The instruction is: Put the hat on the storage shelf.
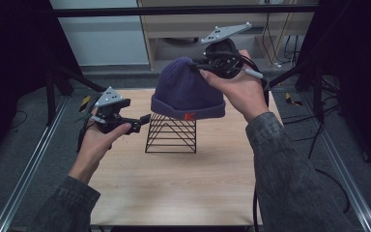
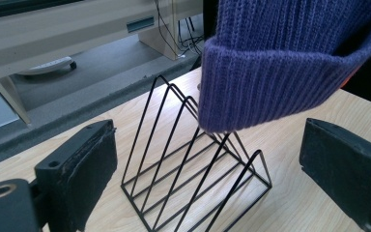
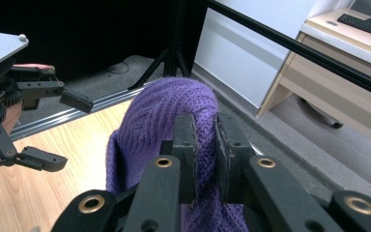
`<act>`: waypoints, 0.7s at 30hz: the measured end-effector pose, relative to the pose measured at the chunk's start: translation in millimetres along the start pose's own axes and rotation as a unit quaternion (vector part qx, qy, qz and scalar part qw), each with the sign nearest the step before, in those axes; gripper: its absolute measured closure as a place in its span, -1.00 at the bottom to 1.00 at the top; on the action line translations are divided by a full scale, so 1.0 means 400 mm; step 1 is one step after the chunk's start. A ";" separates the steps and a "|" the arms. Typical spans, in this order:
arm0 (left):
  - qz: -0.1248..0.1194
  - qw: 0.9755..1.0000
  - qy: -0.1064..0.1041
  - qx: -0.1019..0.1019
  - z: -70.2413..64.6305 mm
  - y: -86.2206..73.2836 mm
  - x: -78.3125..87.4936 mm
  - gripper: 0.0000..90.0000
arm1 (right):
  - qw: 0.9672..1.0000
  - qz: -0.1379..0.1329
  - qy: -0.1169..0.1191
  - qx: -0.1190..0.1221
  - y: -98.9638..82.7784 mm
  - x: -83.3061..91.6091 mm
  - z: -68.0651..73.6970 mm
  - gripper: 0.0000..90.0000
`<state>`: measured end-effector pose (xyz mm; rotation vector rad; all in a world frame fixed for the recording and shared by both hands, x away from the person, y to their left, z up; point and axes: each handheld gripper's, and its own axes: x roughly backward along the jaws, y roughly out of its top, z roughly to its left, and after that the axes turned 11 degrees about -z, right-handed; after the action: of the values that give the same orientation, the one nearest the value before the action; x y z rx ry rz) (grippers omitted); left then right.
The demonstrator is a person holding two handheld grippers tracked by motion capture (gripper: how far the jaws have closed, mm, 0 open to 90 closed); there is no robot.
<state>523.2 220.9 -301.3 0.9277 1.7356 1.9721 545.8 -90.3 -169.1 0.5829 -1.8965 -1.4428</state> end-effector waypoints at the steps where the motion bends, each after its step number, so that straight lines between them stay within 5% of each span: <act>1: 0.000 1.000 0.000 0.000 0.000 0.000 0.000 -0.87 | 1.000 -0.001 0.002 0.001 0.000 -0.003 0.001 0.79; 21: 0.020 0.999 -0.035 0.004 -0.011 -0.012 -0.082 -0.88 | 0.999 -0.001 0.032 -0.004 -0.010 -0.054 0.034 0.78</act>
<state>543.4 197.4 -314.2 1.0293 1.7004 1.9357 549.9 -67.5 -180.5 0.6208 -1.8400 -1.4145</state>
